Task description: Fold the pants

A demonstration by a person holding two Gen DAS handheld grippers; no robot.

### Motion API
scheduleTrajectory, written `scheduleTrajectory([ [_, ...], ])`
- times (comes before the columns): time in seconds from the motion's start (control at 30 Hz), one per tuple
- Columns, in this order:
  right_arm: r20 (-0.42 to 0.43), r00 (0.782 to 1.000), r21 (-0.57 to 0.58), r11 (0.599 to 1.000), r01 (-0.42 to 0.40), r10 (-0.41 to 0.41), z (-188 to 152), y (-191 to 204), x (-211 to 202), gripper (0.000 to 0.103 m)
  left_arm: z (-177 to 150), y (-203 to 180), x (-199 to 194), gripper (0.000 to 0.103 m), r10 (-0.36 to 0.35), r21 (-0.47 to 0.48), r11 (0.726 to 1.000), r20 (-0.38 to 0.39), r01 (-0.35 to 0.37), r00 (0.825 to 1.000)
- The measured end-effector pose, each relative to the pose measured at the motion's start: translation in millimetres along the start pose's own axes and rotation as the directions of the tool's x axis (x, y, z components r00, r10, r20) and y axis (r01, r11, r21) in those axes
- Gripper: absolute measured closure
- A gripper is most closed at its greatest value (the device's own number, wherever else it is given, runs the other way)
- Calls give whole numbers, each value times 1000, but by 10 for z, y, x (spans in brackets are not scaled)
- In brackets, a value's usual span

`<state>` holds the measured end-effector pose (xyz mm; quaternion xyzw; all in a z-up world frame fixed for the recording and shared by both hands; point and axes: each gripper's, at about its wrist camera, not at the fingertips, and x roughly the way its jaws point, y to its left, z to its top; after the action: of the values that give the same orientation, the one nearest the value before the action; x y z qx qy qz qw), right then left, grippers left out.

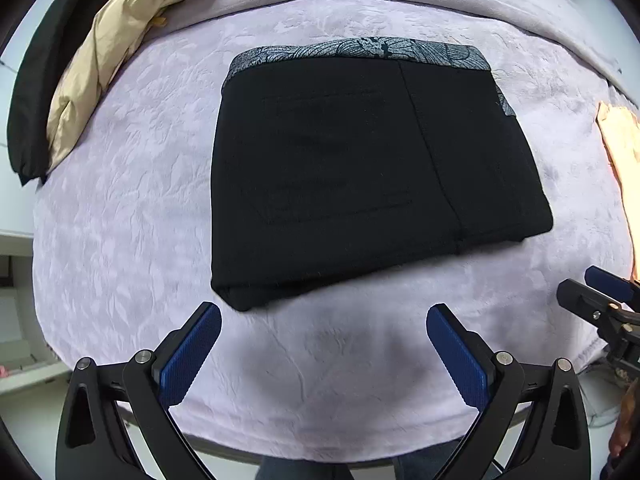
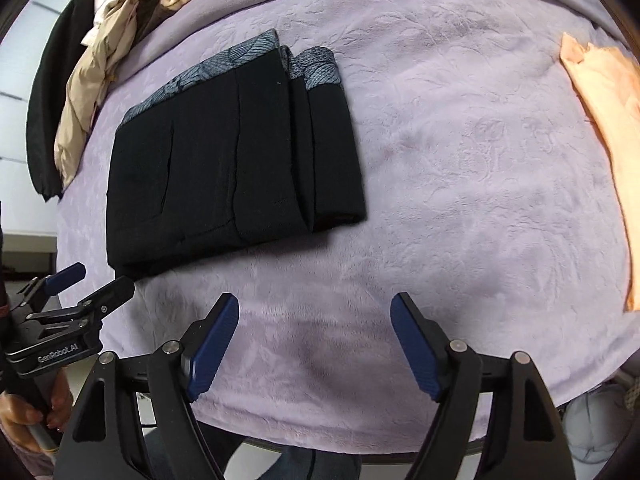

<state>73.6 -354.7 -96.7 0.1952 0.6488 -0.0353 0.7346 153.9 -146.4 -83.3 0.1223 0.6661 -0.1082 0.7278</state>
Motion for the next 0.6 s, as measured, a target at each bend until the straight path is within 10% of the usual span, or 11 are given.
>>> scheduleTrajectory([
  [0.6,35,996,-192,978,85,-80,-43,90,-285,11,-163,-66,-413,0,65,-74,995,60,-60,996],
])
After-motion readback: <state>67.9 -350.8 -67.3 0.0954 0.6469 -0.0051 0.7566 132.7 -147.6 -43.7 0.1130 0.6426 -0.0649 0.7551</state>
